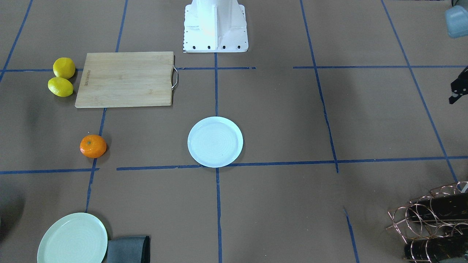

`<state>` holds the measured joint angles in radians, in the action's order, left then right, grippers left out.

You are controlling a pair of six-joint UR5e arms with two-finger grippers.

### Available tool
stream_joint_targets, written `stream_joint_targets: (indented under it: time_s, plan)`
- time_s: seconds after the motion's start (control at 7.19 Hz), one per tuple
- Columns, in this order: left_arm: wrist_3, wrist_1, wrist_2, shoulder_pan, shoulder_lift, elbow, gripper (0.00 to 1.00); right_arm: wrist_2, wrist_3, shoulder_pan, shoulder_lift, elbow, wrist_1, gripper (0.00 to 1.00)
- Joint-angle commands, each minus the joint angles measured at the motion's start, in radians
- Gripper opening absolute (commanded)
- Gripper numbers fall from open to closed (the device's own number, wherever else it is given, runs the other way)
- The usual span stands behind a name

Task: Pick orange to plate

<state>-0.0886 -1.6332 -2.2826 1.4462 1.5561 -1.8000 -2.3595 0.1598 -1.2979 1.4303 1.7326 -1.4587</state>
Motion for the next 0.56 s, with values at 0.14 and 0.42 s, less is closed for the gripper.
stream_joint_targets:
  time_s: [0.14, 0.42]
  plan:
    - [-0.072, 0.001, -0.021, 0.129, -0.192, 0.013, 1.0, 0.02, 0.097, 0.058, -0.045, 0.004, -0.015, 1.0]
    - [-0.072, -0.008, -0.041, 0.129, -0.192, 0.025, 1.0, 0.141, 0.278, 0.205, -0.088, -0.001, 0.003, 1.0]
